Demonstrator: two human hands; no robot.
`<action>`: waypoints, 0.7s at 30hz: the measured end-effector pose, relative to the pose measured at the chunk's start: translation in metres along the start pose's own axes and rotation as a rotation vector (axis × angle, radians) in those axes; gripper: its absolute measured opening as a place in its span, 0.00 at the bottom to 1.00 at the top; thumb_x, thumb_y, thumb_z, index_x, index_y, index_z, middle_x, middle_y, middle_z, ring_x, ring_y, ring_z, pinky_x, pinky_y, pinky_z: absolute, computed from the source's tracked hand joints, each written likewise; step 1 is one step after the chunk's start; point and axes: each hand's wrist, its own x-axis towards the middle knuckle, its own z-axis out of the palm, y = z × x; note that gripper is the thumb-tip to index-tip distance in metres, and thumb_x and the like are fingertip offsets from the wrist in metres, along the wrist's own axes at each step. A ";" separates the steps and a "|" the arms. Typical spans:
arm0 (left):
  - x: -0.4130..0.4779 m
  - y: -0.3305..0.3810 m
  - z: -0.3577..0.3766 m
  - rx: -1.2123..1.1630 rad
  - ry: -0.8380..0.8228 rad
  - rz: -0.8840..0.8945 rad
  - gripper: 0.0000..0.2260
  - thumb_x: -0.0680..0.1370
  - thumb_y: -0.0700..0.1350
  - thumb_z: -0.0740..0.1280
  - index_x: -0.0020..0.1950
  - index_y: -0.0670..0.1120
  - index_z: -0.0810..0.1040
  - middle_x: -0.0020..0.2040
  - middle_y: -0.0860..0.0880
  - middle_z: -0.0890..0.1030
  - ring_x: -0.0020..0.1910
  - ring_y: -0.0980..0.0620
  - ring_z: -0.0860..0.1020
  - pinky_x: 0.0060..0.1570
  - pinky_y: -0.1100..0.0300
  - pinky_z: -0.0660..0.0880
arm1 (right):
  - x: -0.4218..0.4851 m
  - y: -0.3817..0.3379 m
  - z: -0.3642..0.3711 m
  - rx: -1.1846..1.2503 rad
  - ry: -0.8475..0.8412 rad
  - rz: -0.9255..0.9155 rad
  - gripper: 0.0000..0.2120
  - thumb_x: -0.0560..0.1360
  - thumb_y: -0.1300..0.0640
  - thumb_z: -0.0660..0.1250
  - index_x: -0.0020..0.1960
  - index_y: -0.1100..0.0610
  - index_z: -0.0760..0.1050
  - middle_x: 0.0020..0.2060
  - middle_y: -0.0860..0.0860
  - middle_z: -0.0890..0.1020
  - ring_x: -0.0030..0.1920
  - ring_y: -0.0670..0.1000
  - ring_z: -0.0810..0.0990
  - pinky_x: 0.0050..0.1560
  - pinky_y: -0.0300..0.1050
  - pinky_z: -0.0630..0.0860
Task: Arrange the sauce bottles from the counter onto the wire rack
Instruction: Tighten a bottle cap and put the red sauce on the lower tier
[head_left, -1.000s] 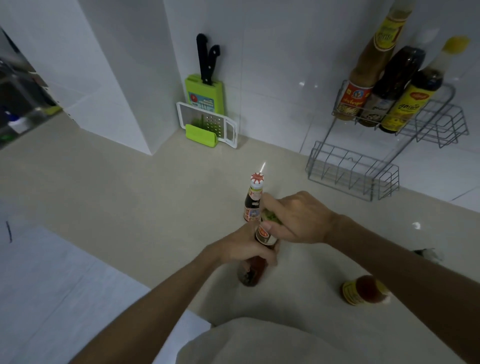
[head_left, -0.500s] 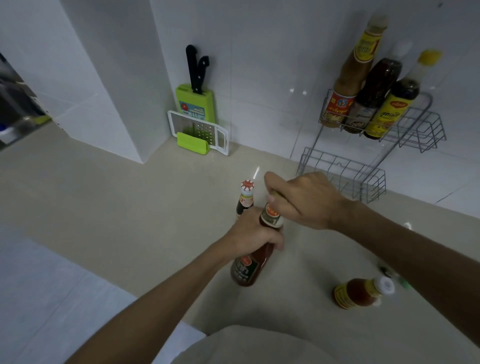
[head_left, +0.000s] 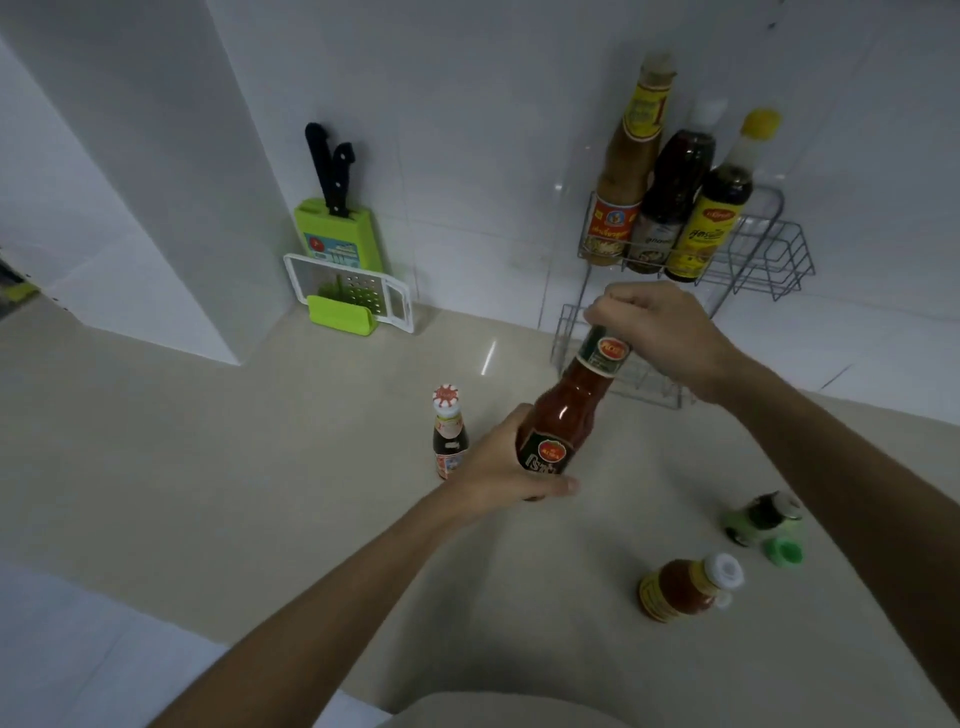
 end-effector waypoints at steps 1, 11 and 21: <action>0.006 0.002 0.002 0.013 0.011 -0.001 0.34 0.64 0.46 0.80 0.66 0.53 0.70 0.56 0.52 0.81 0.55 0.52 0.81 0.55 0.49 0.81 | 0.003 0.001 -0.009 0.067 0.039 0.023 0.14 0.74 0.50 0.66 0.33 0.57 0.71 0.27 0.46 0.73 0.28 0.44 0.72 0.33 0.41 0.66; 0.090 0.016 0.031 0.051 0.084 0.048 0.29 0.65 0.42 0.79 0.63 0.50 0.71 0.56 0.50 0.81 0.54 0.52 0.81 0.52 0.58 0.80 | -0.003 0.095 -0.007 0.413 0.026 0.199 0.25 0.67 0.56 0.76 0.63 0.53 0.73 0.57 0.53 0.79 0.53 0.54 0.82 0.44 0.52 0.84; 0.193 0.014 0.017 0.121 0.058 -0.281 0.41 0.75 0.35 0.65 0.79 0.44 0.42 0.81 0.46 0.49 0.79 0.46 0.50 0.75 0.54 0.58 | 0.065 0.140 0.014 0.078 0.504 0.031 0.16 0.65 0.62 0.77 0.46 0.54 0.74 0.37 0.42 0.79 0.38 0.36 0.78 0.35 0.26 0.72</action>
